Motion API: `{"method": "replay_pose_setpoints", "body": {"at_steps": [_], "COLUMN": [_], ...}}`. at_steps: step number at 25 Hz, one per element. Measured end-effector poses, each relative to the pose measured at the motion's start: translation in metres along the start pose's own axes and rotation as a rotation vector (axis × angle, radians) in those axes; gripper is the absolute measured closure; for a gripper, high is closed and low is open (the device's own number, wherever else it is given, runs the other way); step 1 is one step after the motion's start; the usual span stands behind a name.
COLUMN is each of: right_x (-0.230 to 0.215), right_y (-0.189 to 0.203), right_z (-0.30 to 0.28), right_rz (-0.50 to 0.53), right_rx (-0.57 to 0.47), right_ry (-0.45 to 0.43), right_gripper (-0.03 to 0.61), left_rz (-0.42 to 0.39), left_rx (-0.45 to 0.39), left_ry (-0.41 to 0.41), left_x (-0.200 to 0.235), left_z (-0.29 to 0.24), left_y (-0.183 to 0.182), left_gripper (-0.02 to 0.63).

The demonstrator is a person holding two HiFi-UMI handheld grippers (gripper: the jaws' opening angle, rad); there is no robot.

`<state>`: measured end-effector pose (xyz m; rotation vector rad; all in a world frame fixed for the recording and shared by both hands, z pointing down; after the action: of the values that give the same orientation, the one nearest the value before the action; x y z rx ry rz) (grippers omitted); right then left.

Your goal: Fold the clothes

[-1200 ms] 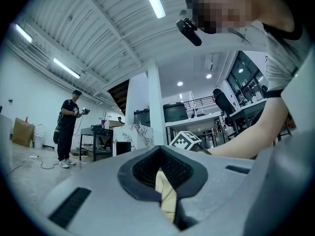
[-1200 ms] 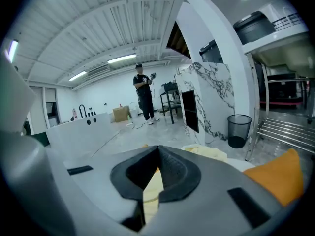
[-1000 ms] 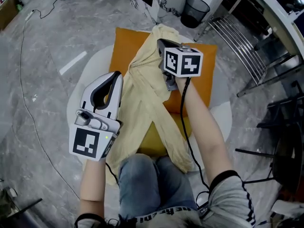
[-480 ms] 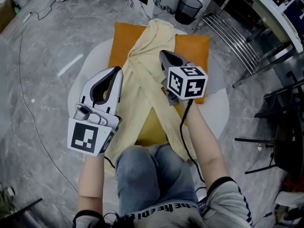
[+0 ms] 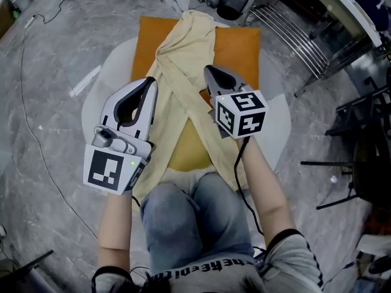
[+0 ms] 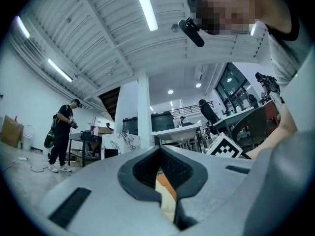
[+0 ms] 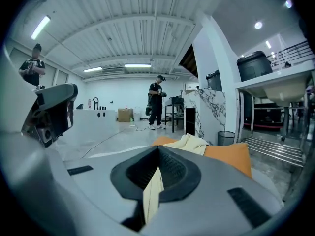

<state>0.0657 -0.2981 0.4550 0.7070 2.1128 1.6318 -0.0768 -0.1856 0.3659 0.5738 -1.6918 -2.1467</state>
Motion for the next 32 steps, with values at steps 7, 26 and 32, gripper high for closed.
{"method": "replay_pose_setpoints", "body": {"at_steps": [7,26,32], "right_x": [0.011,0.031,0.056], "right_y": [0.007,0.156,0.228], "right_z": [0.055,0.156,0.146], "right_rz": [0.022,-0.039,-0.078], "right_rx": [-0.033,0.130,0.287], "right_ry": [-0.013,-0.071,-0.125], "right_gripper": [0.577,0.575,0.530], "left_rz": [-0.007,-0.080,-0.061], "left_rx": [-0.061,-0.022,-0.044], "left_ry": [0.004,0.015,0.033], "left_x": [-0.030,-0.100,-0.104], "left_z": [0.016,0.030,0.033], "left_y": [-0.021,-0.016,-0.016], "left_gripper": [0.611,0.611,0.611]}}
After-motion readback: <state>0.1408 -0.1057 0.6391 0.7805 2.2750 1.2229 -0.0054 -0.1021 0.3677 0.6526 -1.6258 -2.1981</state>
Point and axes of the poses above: the fingertips, and each gripper's own axes: z backward along the fingers, x to its left, y out of its underside, the point moved 3 cm from there along z, backward along the fingers
